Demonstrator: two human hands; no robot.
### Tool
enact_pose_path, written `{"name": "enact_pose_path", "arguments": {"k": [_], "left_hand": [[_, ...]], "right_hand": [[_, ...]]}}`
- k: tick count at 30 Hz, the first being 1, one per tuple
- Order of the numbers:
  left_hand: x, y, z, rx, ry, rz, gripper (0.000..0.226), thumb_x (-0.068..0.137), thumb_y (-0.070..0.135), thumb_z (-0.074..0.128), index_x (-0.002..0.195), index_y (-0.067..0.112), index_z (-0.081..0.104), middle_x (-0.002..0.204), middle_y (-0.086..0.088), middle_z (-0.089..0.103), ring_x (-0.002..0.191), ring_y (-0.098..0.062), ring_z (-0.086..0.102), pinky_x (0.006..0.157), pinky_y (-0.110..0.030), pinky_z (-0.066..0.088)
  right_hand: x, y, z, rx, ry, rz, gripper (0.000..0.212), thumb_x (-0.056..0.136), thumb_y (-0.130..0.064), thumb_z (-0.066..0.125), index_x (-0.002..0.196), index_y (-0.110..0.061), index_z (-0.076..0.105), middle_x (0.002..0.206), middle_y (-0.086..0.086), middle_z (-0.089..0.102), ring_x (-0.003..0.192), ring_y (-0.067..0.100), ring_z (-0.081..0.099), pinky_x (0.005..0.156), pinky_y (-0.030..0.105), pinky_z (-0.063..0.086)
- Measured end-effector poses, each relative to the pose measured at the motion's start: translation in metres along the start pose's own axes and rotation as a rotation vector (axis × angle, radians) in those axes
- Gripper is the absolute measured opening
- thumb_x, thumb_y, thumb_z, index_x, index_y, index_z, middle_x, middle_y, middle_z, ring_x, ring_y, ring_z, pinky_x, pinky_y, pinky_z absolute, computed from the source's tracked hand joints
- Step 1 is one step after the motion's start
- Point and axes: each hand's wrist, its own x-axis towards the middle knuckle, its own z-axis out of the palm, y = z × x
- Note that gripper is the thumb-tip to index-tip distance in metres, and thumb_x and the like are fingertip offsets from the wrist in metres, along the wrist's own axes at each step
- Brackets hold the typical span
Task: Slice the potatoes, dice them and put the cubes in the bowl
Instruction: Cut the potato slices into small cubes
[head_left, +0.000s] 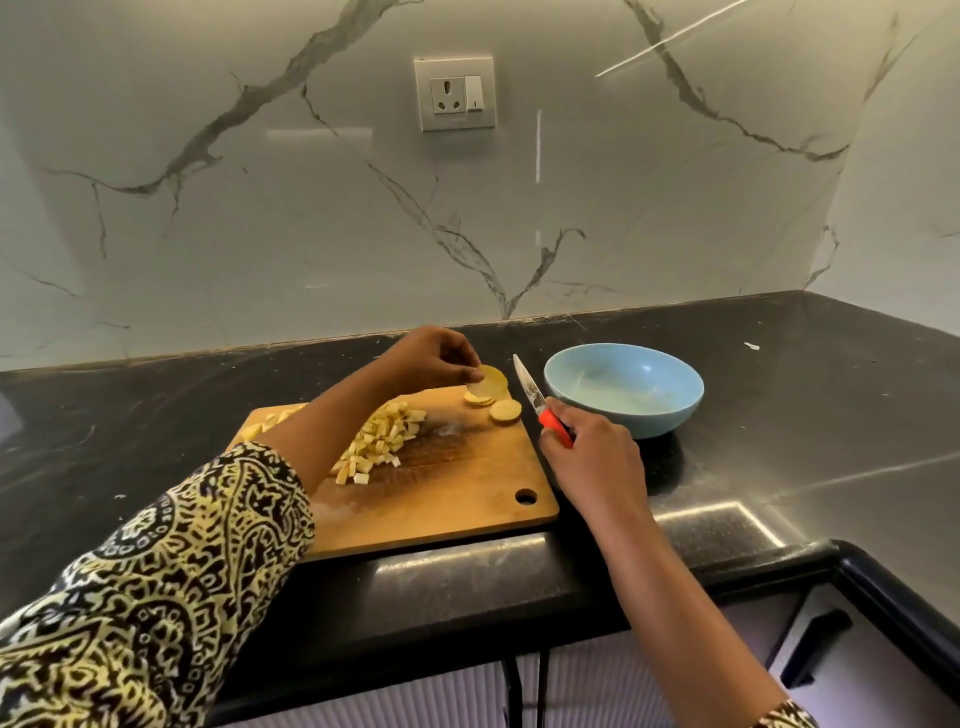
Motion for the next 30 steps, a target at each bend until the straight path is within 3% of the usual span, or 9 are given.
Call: {"name": "enact_pose_path", "arguments": {"k": [3, 7, 12, 14, 18, 23, 26, 30], "left_hand": [[-0.021, 0.003, -0.019, -0.102, -0.119, -0.061, 0.013, 0.086, 0.016, 0.066, 0.098, 0.015, 0.068, 0.096, 0.0, 0.069, 0.089, -0.012, 0.064, 0.077, -0.02, 0.051], [-0.046, 0.003, -0.016, -0.011, -0.394, -0.108, 0.016, 0.088, 0.013, 0.063, 0.1, 0.02, 0.07, 0.104, 0.006, 0.07, 0.1, -0.01, 0.062, 0.09, -0.024, 0.048], [-0.062, 0.005, -0.001, 0.184, -0.131, 0.017, 0.022, 0.09, 0.013, 0.062, 0.107, 0.025, 0.069, 0.106, 0.009, 0.068, 0.096, -0.004, 0.06, 0.081, -0.016, 0.045], [-0.073, 0.006, 0.0, 0.25, -0.076, 0.029, 0.021, 0.088, 0.026, 0.065, 0.109, 0.025, 0.069, 0.106, 0.007, 0.069, 0.094, -0.006, 0.061, 0.08, -0.015, 0.048], [-0.098, 0.004, 0.015, 0.524, -0.036, 0.029, 0.044, 0.08, 0.053, 0.065, 0.114, 0.027, 0.067, 0.109, 0.012, 0.067, 0.096, -0.005, 0.06, 0.088, -0.021, 0.047], [-0.106, -0.003, 0.021, 0.594, 0.062, 0.22, 0.026, 0.09, 0.038, 0.061, 0.112, 0.029, 0.069, 0.11, 0.012, 0.069, 0.101, -0.005, 0.061, 0.086, -0.018, 0.036], [-0.107, -0.008, 0.019, 0.609, 0.053, 0.272, 0.025, 0.091, 0.034, 0.06, 0.114, 0.03, 0.068, 0.113, 0.012, 0.068, 0.106, -0.006, 0.059, 0.088, -0.021, 0.03], [-0.113, -0.009, 0.019, 0.623, 0.002, 0.342, 0.025, 0.093, 0.035, 0.056, 0.115, 0.029, 0.067, 0.117, 0.012, 0.066, 0.111, -0.005, 0.059, 0.101, -0.027, 0.031]], "right_hand": [[0.0, 0.0, 0.0, 0.004, 0.007, -0.002, 0.041, 0.093, -0.035, 0.057, 0.134, -0.032, 0.054, 0.114, -0.002, 0.068, 0.103, 0.017, 0.063, 0.091, 0.036, 0.052], [-0.002, -0.002, -0.002, 0.01, 0.007, -0.004, 0.039, 0.093, -0.033, 0.057, 0.131, -0.031, 0.057, 0.109, -0.002, 0.069, 0.1, 0.018, 0.063, 0.088, 0.035, 0.051], [-0.011, -0.007, -0.002, 0.004, -0.034, -0.011, 0.043, 0.093, -0.034, 0.057, 0.135, -0.031, 0.053, 0.116, -0.003, 0.067, 0.107, 0.016, 0.062, 0.093, 0.034, 0.048], [-0.016, -0.01, -0.002, -0.007, -0.06, -0.03, 0.043, 0.094, -0.034, 0.055, 0.137, -0.032, 0.051, 0.113, -0.003, 0.068, 0.104, 0.015, 0.062, 0.091, 0.032, 0.048], [-0.03, -0.01, -0.009, -0.027, -0.102, -0.116, 0.044, 0.097, -0.032, 0.051, 0.14, -0.031, 0.046, 0.097, -0.005, 0.069, 0.089, 0.012, 0.061, 0.077, 0.028, 0.046], [-0.041, -0.013, -0.019, -0.106, -0.226, -0.23, 0.038, 0.097, -0.025, 0.051, 0.134, -0.036, 0.053, 0.09, -0.013, 0.059, 0.079, 0.006, 0.058, 0.06, 0.016, 0.039], [-0.038, -0.016, -0.023, -0.161, -0.283, -0.276, 0.04, 0.096, -0.023, 0.052, 0.134, -0.034, 0.054, 0.097, -0.012, 0.059, 0.09, 0.006, 0.058, 0.069, 0.015, 0.035], [-0.032, -0.022, -0.028, -0.205, -0.304, -0.338, 0.04, 0.094, -0.024, 0.055, 0.133, -0.034, 0.054, 0.074, -0.021, 0.041, 0.068, -0.001, 0.045, 0.057, 0.011, 0.031]]}}
